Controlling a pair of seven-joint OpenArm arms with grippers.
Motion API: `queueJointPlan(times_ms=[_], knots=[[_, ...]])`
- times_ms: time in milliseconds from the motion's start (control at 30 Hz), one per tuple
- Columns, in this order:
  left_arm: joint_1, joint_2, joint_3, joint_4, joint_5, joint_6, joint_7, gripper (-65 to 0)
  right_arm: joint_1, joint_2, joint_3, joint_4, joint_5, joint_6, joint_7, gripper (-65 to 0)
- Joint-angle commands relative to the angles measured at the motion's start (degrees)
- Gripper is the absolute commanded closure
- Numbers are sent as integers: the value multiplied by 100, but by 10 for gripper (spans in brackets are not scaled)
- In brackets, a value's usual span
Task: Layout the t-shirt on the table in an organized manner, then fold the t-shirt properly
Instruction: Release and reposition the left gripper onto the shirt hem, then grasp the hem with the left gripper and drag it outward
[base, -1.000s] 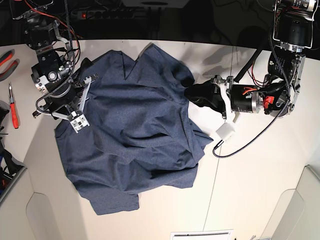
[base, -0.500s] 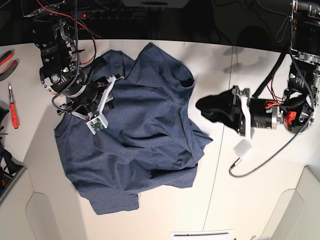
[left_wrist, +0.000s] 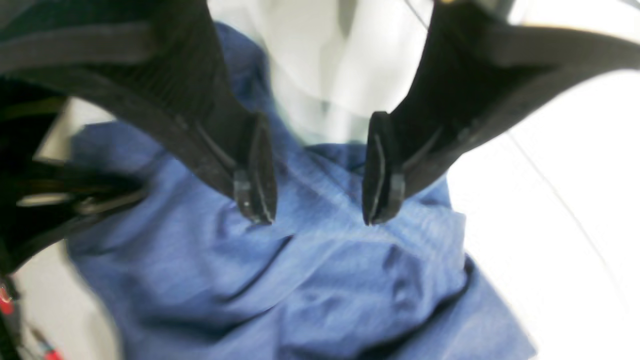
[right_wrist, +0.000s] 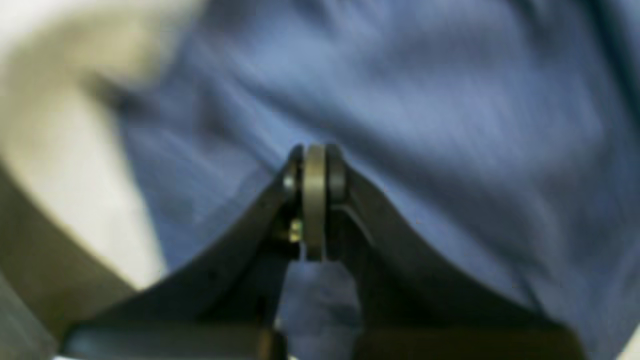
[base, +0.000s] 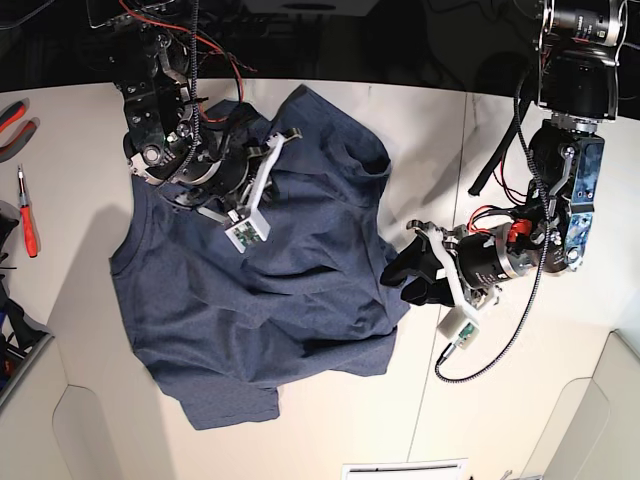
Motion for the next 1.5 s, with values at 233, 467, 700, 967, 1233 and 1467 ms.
queueJointPlan(times_ms=[233,467,700,967,1233,1467], knots=[[-518,-81,-39,-1150,-2,118,-608,-316,61,345,15,-990,-870,-407,2,0],[-774,-61,-39,-1821,0,304,-811,-316,63,638,22,-1381,-1106,-669,-127,0],[-772,192,-39,-2306,398,308,-1058,-316,63,741,24,-1381,-1257,-669,-258,0],[-809,601,-39,-2422,260,293,-1147,-57,61,739,24,-1381,-1237,-669,-260,0],[-977,-90,-74,-1910,273,264,-997,0,61,743,24,-1381,-1307,-671,-498,0],[-977,-619,-686,-883,83,304,-4,0,61,743,24,-1381,-1368,-673,-501,0]])
